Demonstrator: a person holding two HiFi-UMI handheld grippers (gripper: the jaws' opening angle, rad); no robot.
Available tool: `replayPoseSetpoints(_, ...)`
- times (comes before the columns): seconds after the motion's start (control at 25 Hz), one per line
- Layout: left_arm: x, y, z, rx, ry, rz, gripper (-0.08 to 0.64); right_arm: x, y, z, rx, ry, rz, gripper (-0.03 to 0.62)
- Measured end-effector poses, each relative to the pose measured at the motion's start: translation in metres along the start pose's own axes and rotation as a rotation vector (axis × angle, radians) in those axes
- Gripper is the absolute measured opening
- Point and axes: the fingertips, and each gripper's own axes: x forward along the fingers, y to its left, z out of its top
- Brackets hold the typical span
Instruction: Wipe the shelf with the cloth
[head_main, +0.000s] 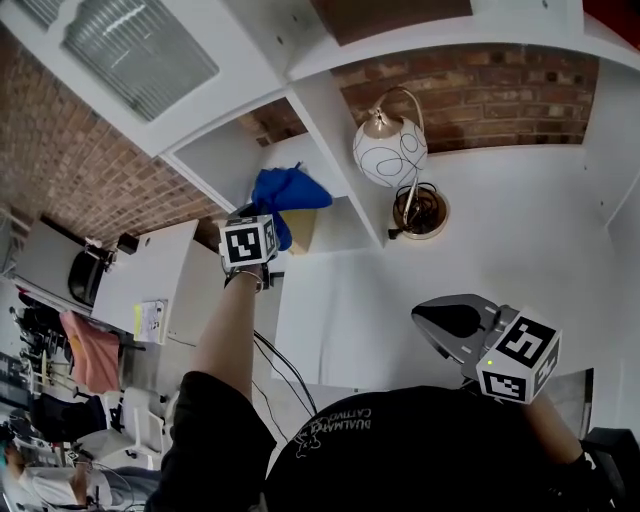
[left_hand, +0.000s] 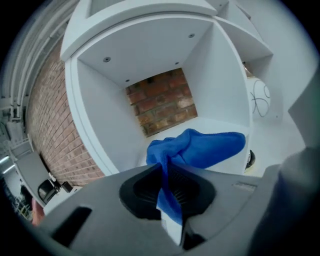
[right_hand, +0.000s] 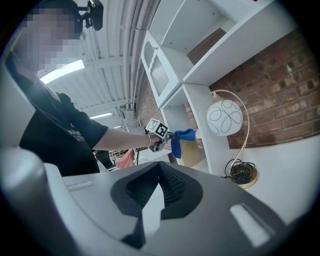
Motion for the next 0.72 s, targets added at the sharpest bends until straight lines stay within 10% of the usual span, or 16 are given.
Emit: replayPoseSetpoints(0.72, -0.012, -0.116, 0.042, 0.162, -0.063, -0.282, 0.029, -0.007, 0.010, -0.001, -0.004, -0.016, -0.026, 0.009)
